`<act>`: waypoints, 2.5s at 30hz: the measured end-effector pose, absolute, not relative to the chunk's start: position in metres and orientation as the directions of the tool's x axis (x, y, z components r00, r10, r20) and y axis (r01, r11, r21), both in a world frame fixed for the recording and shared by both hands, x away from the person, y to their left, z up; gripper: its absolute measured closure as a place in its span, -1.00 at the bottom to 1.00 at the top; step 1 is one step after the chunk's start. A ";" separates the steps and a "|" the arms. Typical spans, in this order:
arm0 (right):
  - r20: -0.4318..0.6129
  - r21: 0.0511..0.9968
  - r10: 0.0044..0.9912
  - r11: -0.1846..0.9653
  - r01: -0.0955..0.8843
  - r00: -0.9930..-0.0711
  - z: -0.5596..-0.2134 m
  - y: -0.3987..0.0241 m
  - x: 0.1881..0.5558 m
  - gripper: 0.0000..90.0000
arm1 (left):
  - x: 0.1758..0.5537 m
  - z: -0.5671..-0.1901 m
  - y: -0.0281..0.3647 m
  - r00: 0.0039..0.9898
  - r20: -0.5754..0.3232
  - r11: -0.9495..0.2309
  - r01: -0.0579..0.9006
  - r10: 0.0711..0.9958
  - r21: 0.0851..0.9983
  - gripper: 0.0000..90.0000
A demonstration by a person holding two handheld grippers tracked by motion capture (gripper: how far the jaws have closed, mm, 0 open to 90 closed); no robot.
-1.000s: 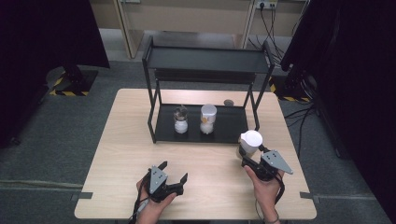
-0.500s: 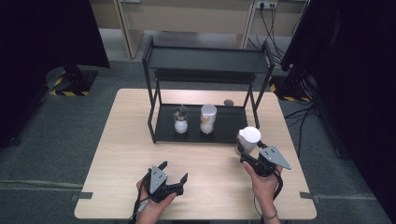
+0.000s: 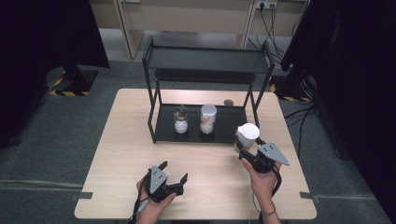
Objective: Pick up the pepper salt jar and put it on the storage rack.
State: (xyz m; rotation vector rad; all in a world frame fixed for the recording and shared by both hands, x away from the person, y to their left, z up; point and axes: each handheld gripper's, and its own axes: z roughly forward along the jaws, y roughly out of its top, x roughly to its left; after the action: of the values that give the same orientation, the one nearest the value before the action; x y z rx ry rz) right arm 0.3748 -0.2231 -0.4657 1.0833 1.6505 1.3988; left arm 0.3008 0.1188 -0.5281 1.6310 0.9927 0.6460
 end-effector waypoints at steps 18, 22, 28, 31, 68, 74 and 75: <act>0.010 0.986 0.917 0.058 0.158 -0.400 -0.463 -0.216 0.387 -0.31 | 0.301 -0.528 0.119 0.506 -0.076 -0.082 0.282 0.859 0.956 -0.78; 0.013 0.985 0.918 0.056 0.161 -0.396 -0.463 -0.214 0.391 -0.31 | 0.301 -0.528 0.119 0.507 -0.074 -0.083 0.281 0.859 0.956 -0.78; 0.020 0.984 0.920 0.051 0.169 -0.391 -0.464 -0.212 0.396 -0.31 | 0.301 -0.528 0.119 0.507 -0.074 -0.084 0.281 0.859 0.956 -0.78; 0.021 0.984 0.921 0.050 0.172 -0.390 -0.464 -0.211 0.398 -0.31 | 0.301 -0.528 0.119 0.508 -0.073 -0.084 0.281 0.858 0.956 -0.78; 0.038 0.978 0.930 0.041 0.207 -0.365 -0.466 -0.202 0.426 -0.31 | 0.301 -0.528 0.119 0.509 -0.073 -0.085 0.280 0.858 0.956 -0.78; 0.037 0.976 0.932 0.043 0.212 -0.361 -0.466 -0.202 0.431 -0.31 | 0.301 -0.528 0.119 0.509 -0.072 -0.086 0.280 0.858 0.956 -0.78; 0.038 0.976 0.932 0.042 0.214 -0.360 -0.466 -0.202 0.432 -0.31 | 0.301 -0.528 0.119 0.509 -0.073 -0.085 0.280 0.858 0.956 -0.78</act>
State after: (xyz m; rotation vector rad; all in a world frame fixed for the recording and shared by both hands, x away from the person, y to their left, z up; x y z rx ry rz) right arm 0.4322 -0.2015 -0.4661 1.1718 1.6533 1.3654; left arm 0.3008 0.1188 -0.5281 1.6332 0.9898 0.6446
